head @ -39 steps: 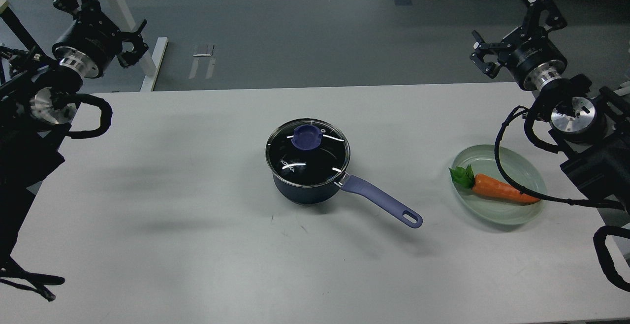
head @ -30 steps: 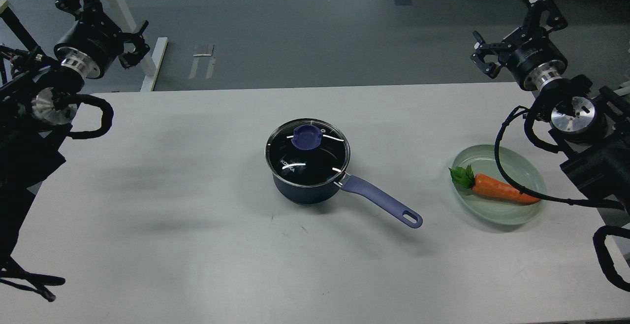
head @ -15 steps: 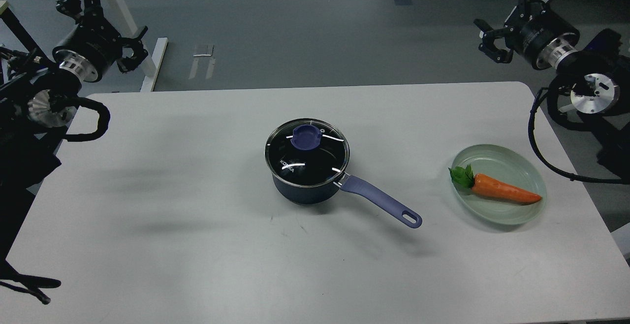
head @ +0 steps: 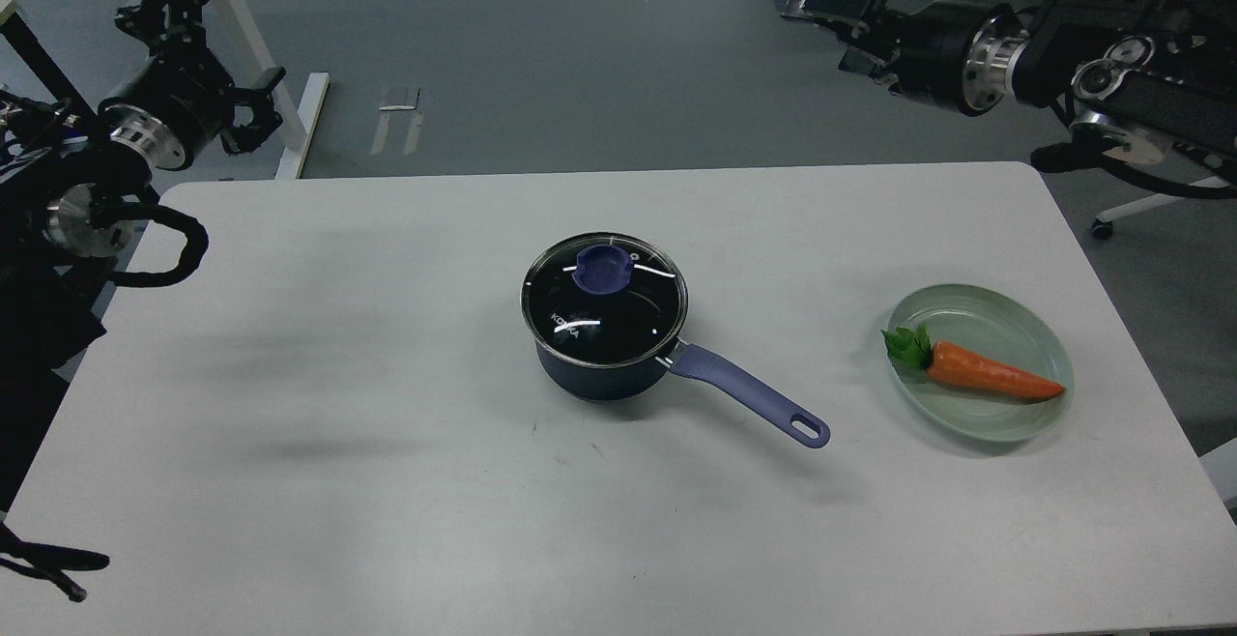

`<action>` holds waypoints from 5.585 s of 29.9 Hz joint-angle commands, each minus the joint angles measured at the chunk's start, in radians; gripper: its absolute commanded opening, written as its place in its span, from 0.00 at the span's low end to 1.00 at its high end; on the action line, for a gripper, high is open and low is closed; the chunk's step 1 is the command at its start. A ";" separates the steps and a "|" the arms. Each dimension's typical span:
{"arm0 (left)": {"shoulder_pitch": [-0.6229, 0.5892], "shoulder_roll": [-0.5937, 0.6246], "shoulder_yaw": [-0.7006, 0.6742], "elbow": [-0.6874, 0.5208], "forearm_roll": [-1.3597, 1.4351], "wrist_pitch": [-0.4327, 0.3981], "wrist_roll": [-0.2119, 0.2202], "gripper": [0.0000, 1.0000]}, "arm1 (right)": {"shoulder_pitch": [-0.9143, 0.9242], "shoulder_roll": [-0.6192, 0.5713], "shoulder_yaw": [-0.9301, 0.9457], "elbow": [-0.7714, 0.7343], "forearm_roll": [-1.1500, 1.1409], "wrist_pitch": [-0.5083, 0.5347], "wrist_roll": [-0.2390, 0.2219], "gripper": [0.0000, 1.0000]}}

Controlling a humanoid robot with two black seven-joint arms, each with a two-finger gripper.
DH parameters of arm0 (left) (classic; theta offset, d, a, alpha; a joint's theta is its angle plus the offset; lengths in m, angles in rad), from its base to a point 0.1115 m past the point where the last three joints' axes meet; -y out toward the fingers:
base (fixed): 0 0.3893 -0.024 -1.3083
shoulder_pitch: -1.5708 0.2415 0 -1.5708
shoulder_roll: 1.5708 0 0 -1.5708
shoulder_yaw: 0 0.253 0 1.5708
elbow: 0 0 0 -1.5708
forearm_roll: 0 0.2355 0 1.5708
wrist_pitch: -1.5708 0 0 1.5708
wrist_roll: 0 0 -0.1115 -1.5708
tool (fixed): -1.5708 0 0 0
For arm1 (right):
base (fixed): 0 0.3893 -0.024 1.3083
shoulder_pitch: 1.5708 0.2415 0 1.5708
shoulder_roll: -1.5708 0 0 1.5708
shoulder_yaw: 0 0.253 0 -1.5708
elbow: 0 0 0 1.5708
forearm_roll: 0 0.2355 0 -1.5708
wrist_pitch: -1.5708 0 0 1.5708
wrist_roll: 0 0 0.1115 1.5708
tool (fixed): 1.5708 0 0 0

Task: Open pot lid
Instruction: 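Reach the right gripper down and grasp the lavender saucepan handle, then move the left gripper over the pot and grasp the blue lid knob, then lift the glass lid off the pot and carry it away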

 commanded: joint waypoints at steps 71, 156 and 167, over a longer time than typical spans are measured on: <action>-0.260 -0.079 0.032 -0.388 0.983 0.000 -0.008 0.97 | 0.160 0.235 -0.556 0.428 -0.301 -0.014 -0.031 0.25; -0.079 0.405 0.493 -0.644 1.826 0.593 -0.233 0.41 | 0.168 0.256 -0.556 0.422 -0.309 0.010 -0.030 0.25; 0.072 0.381 0.496 -0.634 1.814 0.673 -0.233 0.42 | 0.168 0.275 -0.554 0.407 -0.309 0.010 -0.030 0.26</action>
